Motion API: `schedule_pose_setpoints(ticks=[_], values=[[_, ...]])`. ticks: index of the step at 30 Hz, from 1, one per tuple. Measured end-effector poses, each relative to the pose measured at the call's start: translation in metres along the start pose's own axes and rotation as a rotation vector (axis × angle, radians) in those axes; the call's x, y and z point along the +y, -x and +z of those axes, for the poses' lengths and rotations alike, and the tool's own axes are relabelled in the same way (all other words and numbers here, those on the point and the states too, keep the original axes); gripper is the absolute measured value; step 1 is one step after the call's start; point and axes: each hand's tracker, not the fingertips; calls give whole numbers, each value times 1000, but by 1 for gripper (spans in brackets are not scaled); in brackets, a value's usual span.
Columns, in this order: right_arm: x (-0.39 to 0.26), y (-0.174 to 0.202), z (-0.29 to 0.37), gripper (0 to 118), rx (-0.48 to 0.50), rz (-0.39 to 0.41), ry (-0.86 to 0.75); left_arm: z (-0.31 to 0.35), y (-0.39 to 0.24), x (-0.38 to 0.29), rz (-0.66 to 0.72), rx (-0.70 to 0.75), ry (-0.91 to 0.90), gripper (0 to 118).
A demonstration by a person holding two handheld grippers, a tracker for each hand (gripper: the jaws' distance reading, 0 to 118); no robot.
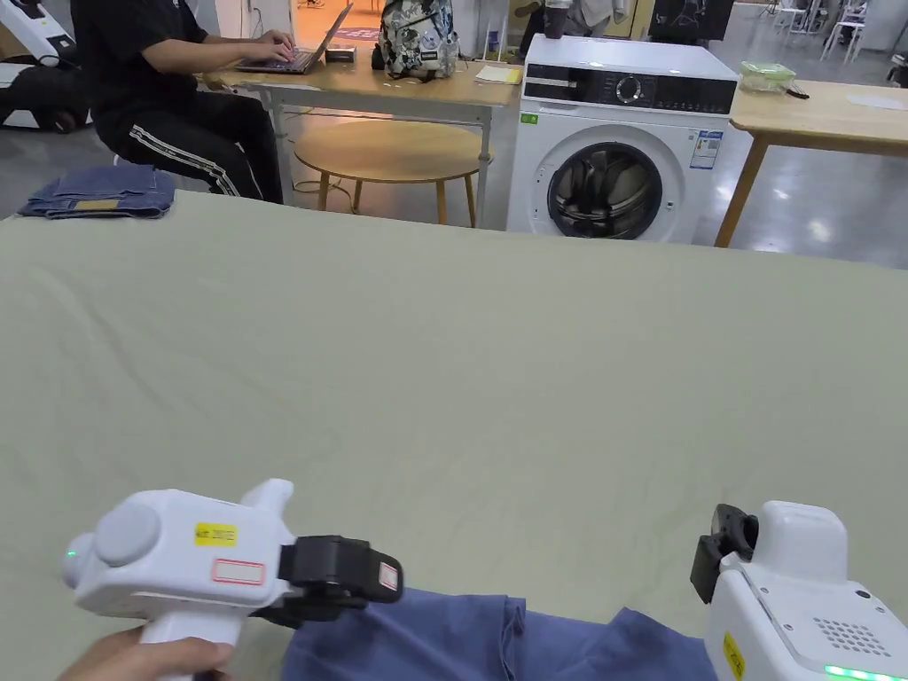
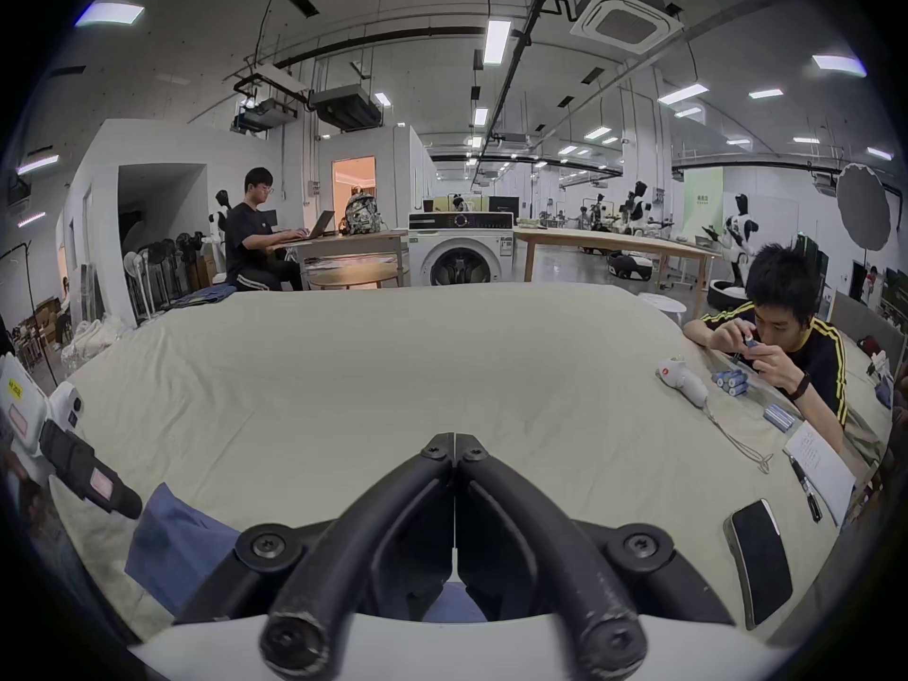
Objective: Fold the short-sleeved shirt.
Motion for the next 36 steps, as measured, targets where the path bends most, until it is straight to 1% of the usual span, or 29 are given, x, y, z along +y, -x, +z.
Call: schedule_pose_setpoints(ticks=[5,11,12,13,15,18,19,21,23,27,30,31,34,36], values=[[0,1,0,0,4,-11,2,18,38,-10,60,22,-9,81],[-2,5,-1,0,14,-17,12,-14,76,-26,172,-12,83,79],[-2,6,-1,0,15,-14,14,-13,78,-27,177,-54,46,78],[-3,6,0,0,13,-9,15,-12,78,-28,181,-105,10,73],[-4,7,0,0,12,-6,16,-19,88,-23,205,-137,12,40],[-5,7,0,0,10,-7,20,-37,89,-29,178,-96,52,27],[-6,7,0,0,9,-7,21,-37,72,-37,178,-99,48,22],[-6,8,0,0,7,-11,24,-37,76,-40,236,-175,9,15],[-7,8,-1,0,7,-14,28,-38,87,-44,232,-176,8,9],[-7,9,-2,0,4,-9,34,-22,82,-43,209,-222,-39,5],[-6,9,-2,0,4,-6,34,-3,65,-36,159,-240,-58,4],[-5,9,-3,0,4,-5,33,0,82,-25,122,-223,-75,4],[-4,9,-3,0,4,-2,31,30,72,-13,80,-199,-107,4],[-2,10,-4,0,7,-1,31,56,64,-8,55,-140,-132,4]])
